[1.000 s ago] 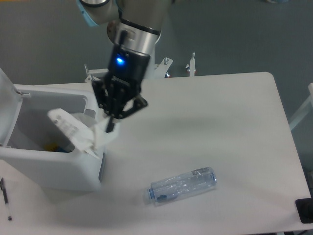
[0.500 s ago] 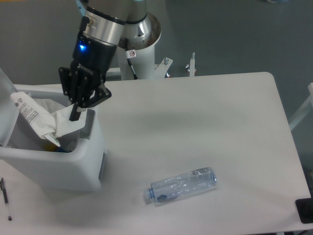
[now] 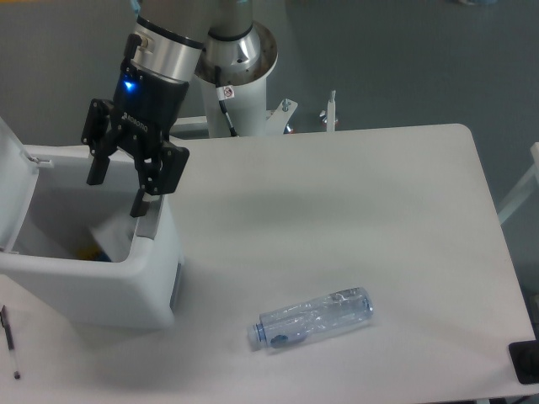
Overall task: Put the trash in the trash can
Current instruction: 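Move the open gripper over the clear plastic bottle and lower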
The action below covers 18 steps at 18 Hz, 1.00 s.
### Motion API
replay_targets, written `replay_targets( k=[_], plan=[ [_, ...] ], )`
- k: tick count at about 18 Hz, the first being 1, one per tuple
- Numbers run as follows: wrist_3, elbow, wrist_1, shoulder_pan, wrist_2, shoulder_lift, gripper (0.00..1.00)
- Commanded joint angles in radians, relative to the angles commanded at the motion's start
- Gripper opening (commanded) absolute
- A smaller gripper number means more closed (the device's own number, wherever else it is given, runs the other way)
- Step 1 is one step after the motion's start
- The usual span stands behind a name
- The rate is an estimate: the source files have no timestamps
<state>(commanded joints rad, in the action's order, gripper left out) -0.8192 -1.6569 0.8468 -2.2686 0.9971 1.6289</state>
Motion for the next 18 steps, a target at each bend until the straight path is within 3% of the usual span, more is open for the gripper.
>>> replay_targets(
  k=[8, 13, 18],
  plan=[
    [0.068, 0.170, 0.006, -0.183, 0.008, 0.189, 0.91],
    [0.037, 0.223, 0.018, -0.193, 0.148, 0.302, 0.99],
    [-0.122, 0.233, 0.054, -0.193, 0.209, 0.370, 1.00]
  ],
)
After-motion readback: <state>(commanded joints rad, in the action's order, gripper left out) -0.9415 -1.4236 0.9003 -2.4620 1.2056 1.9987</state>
